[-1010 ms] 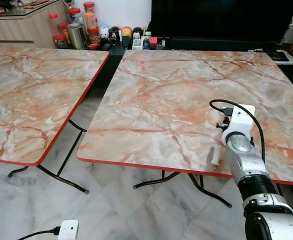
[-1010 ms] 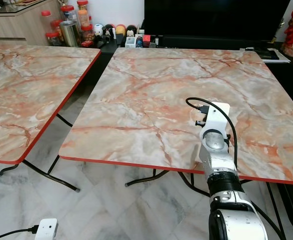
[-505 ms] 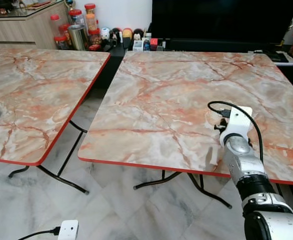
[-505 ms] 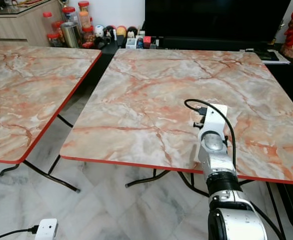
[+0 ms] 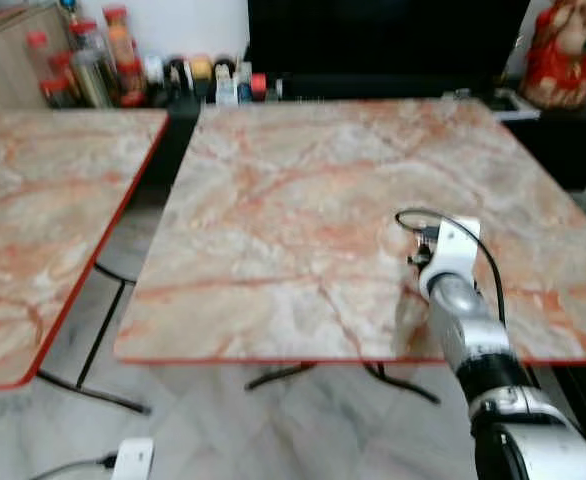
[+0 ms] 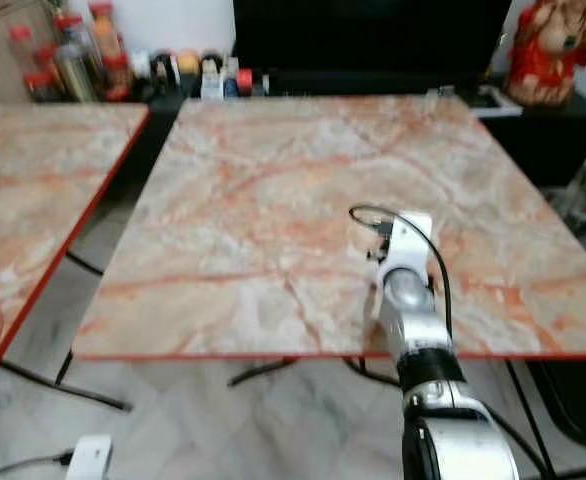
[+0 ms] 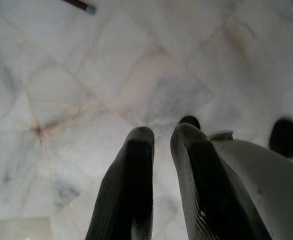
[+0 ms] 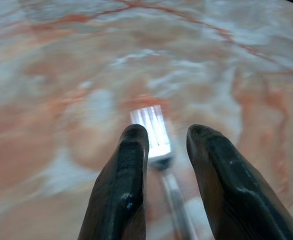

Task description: Setting the table

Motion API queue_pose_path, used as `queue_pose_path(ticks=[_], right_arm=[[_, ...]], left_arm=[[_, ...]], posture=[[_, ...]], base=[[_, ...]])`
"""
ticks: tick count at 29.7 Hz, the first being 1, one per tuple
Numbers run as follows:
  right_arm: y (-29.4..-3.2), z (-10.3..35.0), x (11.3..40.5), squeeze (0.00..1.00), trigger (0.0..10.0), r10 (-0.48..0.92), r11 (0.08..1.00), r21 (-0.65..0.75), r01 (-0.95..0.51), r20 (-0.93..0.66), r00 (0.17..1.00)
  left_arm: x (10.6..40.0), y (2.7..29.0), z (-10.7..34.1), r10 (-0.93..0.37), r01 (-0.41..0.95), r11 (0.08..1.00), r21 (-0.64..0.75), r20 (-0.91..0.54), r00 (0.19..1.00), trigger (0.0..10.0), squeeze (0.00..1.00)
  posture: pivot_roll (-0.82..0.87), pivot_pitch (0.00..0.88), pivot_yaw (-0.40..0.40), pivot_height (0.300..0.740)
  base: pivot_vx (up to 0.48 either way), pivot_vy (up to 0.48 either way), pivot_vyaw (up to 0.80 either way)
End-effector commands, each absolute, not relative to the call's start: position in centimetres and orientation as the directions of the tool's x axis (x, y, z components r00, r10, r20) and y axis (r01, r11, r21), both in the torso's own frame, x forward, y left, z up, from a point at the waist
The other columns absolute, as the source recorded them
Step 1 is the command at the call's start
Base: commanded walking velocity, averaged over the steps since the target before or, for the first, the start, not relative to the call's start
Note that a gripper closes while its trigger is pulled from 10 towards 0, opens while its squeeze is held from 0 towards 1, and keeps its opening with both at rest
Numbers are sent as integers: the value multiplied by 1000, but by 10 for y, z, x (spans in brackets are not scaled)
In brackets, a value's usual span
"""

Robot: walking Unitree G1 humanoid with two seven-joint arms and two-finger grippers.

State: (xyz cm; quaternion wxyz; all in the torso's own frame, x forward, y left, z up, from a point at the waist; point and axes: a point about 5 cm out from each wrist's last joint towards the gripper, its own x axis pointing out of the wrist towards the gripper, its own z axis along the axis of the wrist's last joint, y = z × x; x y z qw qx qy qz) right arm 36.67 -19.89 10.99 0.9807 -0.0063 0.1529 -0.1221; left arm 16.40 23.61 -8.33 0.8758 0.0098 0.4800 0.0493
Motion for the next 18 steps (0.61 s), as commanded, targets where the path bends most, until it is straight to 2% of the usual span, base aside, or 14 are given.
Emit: queue_pose_path(ticks=[1,11,12,13,18], right_arm=[[-205,116,367,0,10000,-258,966,-61,251,-280,925],[-211,116,363,0,10000,-252,967,-60,246,-329,910],[-213,117,362,388,10000,-255,966,-53,252,-331,908],[-214,117,362,1000,10000,-255,966,-54,251,-337,906],[-221,112,359,1000,10000,-256,965,-56,255,-392,884]], left_arm=[[159,230,-87,76,-75,996,43,-854,515,10000,0],[159,230,-87,76,-77,996,42,-855,513,10000,0],[159,230,-87,76,-77,996,42,-855,513,10000,0],[159,230,-87,75,-77,996,41,-856,512,10000,0],[159,229,-87,71,-75,996,37,-857,510,10000,0]], posture=[[-22,0,9,740],[-25,0,8,740],[-25,0,8,740],[-25,0,8,740],[-31,0,8,740]], base=[[0,0,0],[0,0,0],[0,0,0],[0,0,0],[0,0,0]])
